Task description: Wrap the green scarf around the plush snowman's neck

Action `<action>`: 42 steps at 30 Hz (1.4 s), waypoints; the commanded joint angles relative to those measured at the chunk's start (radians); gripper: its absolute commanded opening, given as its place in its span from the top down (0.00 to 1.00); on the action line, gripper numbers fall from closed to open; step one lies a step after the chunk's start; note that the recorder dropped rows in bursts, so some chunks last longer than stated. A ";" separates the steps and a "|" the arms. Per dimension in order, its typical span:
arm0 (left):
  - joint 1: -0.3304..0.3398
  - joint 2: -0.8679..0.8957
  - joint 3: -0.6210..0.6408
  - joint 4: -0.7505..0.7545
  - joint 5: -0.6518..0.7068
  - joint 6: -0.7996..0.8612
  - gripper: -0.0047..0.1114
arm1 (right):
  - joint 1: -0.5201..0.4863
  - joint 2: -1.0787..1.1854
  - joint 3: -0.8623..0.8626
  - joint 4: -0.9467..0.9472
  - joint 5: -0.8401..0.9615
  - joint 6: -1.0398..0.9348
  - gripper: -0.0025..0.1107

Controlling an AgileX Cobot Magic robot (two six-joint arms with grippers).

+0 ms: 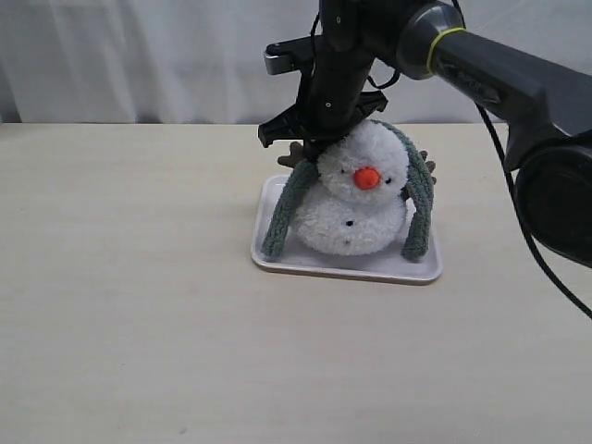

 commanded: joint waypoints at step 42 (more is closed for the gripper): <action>-0.003 -0.002 0.002 -0.007 -0.011 0.001 0.96 | -0.002 -0.167 0.044 -0.104 0.010 -0.072 0.93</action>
